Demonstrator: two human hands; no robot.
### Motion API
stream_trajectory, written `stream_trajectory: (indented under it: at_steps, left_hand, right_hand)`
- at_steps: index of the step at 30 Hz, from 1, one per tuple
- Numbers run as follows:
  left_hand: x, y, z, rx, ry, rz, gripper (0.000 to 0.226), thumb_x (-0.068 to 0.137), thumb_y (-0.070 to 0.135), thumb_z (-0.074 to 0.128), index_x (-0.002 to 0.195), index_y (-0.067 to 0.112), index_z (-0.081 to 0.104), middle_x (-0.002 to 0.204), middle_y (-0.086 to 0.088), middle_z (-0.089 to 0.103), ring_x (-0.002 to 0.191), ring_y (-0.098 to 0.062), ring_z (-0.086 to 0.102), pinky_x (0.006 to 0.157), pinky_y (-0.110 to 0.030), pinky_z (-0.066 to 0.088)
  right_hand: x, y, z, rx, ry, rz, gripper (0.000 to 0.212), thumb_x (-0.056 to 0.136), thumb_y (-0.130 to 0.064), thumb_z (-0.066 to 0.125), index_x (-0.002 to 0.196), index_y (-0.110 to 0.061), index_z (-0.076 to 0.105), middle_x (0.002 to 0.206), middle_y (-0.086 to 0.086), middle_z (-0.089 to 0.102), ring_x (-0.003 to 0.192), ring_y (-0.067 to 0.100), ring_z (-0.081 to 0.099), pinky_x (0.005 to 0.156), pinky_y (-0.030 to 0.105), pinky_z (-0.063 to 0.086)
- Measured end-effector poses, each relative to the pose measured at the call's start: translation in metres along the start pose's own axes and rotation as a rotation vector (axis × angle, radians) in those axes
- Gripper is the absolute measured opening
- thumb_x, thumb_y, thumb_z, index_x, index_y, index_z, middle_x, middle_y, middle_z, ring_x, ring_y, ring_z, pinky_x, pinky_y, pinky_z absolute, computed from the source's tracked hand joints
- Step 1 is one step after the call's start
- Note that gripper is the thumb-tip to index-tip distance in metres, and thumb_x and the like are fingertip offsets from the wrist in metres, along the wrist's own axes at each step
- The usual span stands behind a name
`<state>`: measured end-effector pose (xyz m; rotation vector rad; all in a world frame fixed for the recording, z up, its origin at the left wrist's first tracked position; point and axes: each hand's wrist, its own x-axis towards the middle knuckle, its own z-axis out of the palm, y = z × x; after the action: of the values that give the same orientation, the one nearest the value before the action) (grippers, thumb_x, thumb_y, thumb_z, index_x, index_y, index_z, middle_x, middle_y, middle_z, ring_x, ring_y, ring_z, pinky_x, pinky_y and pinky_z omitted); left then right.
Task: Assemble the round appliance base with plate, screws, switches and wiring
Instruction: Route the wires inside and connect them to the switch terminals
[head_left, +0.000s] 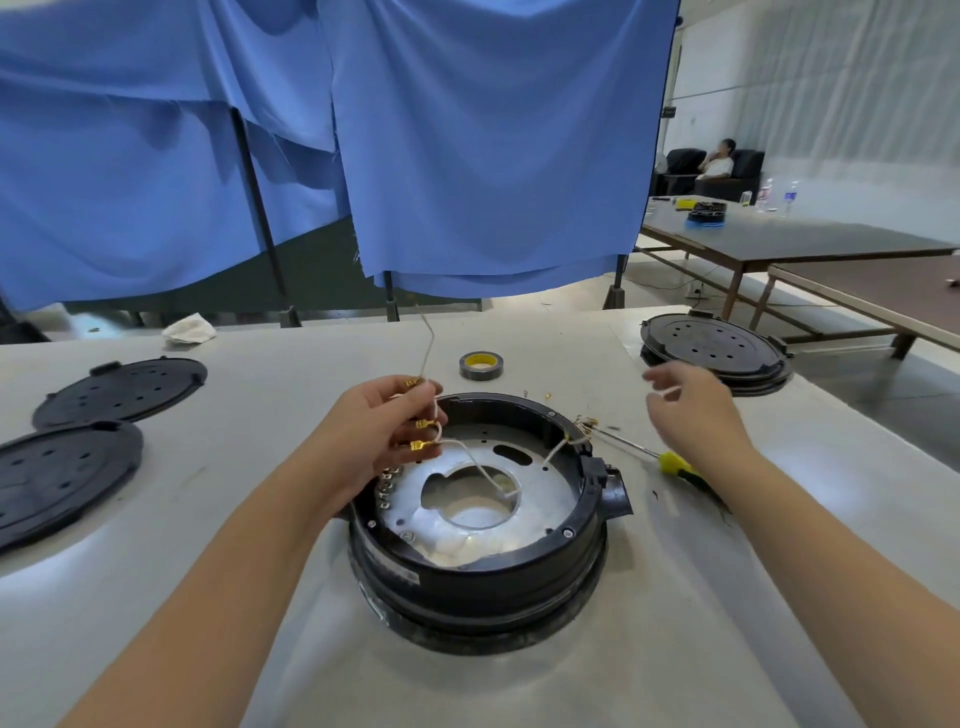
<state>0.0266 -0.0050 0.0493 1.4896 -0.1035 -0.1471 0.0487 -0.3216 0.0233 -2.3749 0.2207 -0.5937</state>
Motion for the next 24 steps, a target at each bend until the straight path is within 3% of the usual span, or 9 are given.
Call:
stream_trajectory:
  at_steps: [4, 7, 10, 13, 18, 24]
  left_hand:
    - [-0.004, -0.003, -0.007, -0.013, 0.061, 0.1, 0.016, 0.089, 0.025, 0.063, 0.095, 0.013, 0.072, 0.08, -0.007, 0.074, 0.071, -0.016, 0.071, 0.065, -0.022, 0.056]
    - [-0.009, -0.007, 0.003, 0.016, 0.073, 0.153, 0.013, 0.09, 0.025, 0.065, 0.091, 0.014, 0.072, 0.081, -0.007, 0.075, 0.073, -0.016, 0.072, 0.066, -0.021, 0.056]
    - [-0.011, -0.009, 0.014, 0.106, 0.11, 0.215, 0.01, 0.091, 0.02, 0.065, 0.092, 0.013, 0.071, 0.08, -0.006, 0.076, 0.075, -0.015, 0.072, 0.068, -0.019, 0.057]
    - [-0.011, -0.009, 0.017, 0.134, 0.128, 0.26, 0.009, 0.09, 0.015, 0.067, 0.097, 0.013, 0.071, 0.082, -0.007, 0.076, 0.078, -0.016, 0.073, 0.071, -0.021, 0.058]
    - [-0.011, -0.011, 0.018, 0.136, 0.096, 0.309, 0.014, 0.09, 0.009, 0.065, 0.102, 0.008, 0.072, 0.088, -0.005, 0.077, 0.083, -0.014, 0.074, 0.07, -0.016, 0.054]
    - [-0.011, -0.008, 0.019, 0.179, 0.079, 0.332, 0.012, 0.091, 0.013, 0.065, 0.098, 0.017, 0.074, 0.084, -0.004, 0.077, 0.08, -0.016, 0.074, 0.069, -0.017, 0.055]
  right_hand:
    - [-0.015, -0.056, -0.018, 0.308, 0.109, -0.116, 0.02, 0.088, -0.008, 0.053, 0.095, -0.023, 0.065, 0.092, -0.008, 0.066, 0.078, 0.0, 0.058, 0.062, 0.015, 0.042]
    - [-0.037, -0.1, -0.008, 0.297, -0.109, -0.248, 0.012, 0.085, -0.017, 0.06, 0.081, -0.025, 0.067, 0.079, -0.014, 0.067, 0.071, -0.003, 0.06, 0.061, 0.005, 0.043]
    - [-0.057, -0.125, 0.017, 0.222, -0.392, -0.28, 0.007, 0.084, -0.029, 0.065, 0.078, -0.026, 0.067, 0.076, -0.011, 0.067, 0.07, 0.001, 0.062, 0.064, 0.012, 0.047]
    - [-0.063, -0.133, 0.036, 0.274, -0.439, -0.26, 0.01, 0.085, -0.024, 0.063, 0.077, -0.028, 0.066, 0.072, -0.011, 0.066, 0.067, 0.001, 0.059, 0.063, 0.017, 0.045]
    - [-0.061, -0.134, 0.047, 0.539, -0.487, -0.116, 0.01, 0.081, -0.019, 0.068, 0.076, -0.028, 0.068, 0.073, -0.001, 0.071, 0.076, 0.017, 0.07, 0.074, 0.037, 0.059]
    - [-0.063, -0.134, 0.046, 0.692, -0.511, -0.058, 0.018, 0.084, -0.012, 0.065, 0.073, -0.025, 0.072, 0.074, -0.003, 0.073, 0.077, 0.014, 0.07, 0.072, 0.026, 0.059]
